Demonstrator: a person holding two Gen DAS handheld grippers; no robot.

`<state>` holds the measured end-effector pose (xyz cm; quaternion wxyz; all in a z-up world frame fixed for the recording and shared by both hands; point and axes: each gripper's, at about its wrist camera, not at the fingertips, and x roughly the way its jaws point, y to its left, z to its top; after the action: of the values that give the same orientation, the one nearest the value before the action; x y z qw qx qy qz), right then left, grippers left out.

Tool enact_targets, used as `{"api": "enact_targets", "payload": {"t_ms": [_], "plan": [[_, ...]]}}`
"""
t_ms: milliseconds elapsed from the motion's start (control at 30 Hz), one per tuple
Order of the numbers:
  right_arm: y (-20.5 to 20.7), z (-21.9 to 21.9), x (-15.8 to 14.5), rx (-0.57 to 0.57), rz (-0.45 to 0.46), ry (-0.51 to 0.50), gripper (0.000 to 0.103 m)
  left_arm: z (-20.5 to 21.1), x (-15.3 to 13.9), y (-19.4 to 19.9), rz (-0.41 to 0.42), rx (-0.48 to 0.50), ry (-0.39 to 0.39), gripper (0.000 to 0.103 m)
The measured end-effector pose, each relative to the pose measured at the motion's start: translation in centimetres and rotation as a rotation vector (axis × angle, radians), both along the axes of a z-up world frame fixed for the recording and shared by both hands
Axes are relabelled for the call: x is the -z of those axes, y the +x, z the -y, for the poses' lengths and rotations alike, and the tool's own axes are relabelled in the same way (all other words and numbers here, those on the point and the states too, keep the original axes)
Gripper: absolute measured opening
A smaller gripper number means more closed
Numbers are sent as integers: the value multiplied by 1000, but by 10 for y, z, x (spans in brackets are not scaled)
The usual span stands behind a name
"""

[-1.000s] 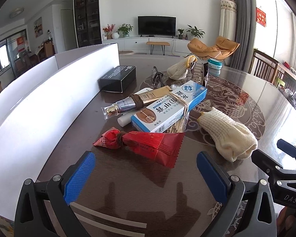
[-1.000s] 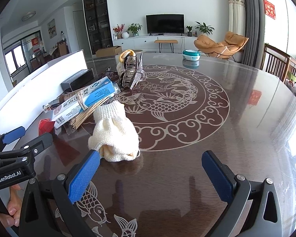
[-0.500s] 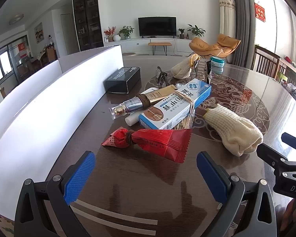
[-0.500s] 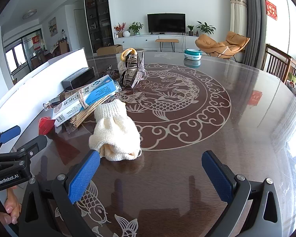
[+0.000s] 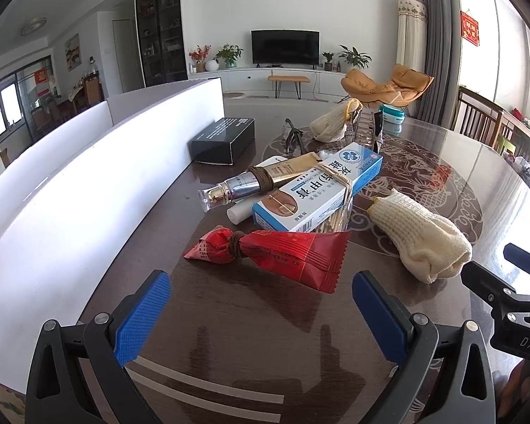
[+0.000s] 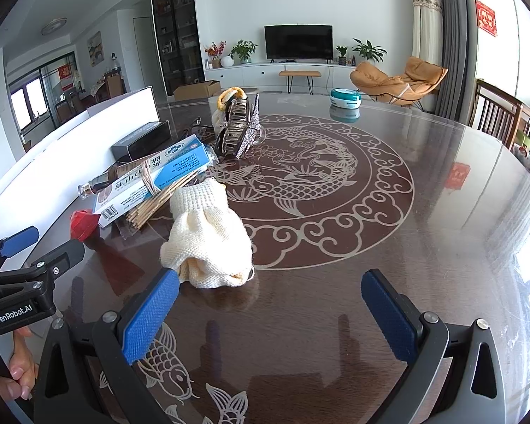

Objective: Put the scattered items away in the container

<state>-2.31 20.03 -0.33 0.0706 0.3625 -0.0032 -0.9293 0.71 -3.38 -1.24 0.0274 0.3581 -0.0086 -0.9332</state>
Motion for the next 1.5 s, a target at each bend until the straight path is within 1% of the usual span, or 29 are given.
{"api": "enact_targets", "payload": {"t_ms": [500,1133,1500], "plan": [[1,0,-1,-1,-3,-4,103,-4,1,-1,-3,-7,-24,103],[0,0,-1,-3,-2,0,103,-1,1,-2,-3,-16,-23,103],[0,0,-1,-4,-1,1,103,-4,2,-3,1,-15,-46,103]]}}
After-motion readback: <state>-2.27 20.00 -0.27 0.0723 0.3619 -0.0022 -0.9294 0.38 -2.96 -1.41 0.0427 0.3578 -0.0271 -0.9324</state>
